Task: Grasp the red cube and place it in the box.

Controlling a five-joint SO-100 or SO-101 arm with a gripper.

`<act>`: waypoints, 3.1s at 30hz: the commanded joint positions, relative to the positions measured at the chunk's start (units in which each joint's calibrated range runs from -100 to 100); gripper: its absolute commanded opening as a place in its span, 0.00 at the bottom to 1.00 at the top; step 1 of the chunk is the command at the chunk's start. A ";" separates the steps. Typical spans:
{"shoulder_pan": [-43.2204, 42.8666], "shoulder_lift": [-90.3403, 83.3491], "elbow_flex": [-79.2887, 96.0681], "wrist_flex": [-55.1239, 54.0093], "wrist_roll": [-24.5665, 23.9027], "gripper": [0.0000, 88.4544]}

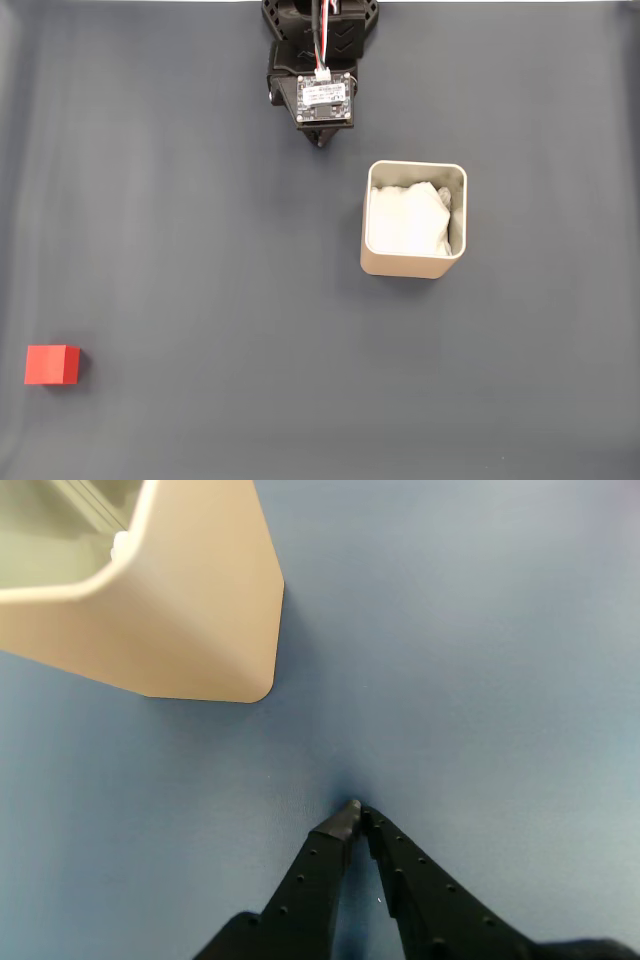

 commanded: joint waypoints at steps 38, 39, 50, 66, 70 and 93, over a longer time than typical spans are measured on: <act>0.01 0.43 -1.28 -18.64 -1.86 0.00; 0.01 0.78 -2.01 -19.62 -1.90 0.00; 1.15 14.37 -18.60 -24.30 -1.90 0.00; 15.07 45.78 -48.68 -23.56 0.88 0.00; 18.05 51.49 -54.06 -23.40 1.32 0.00; 33.45 89.40 -89.79 -26.52 3.61 0.00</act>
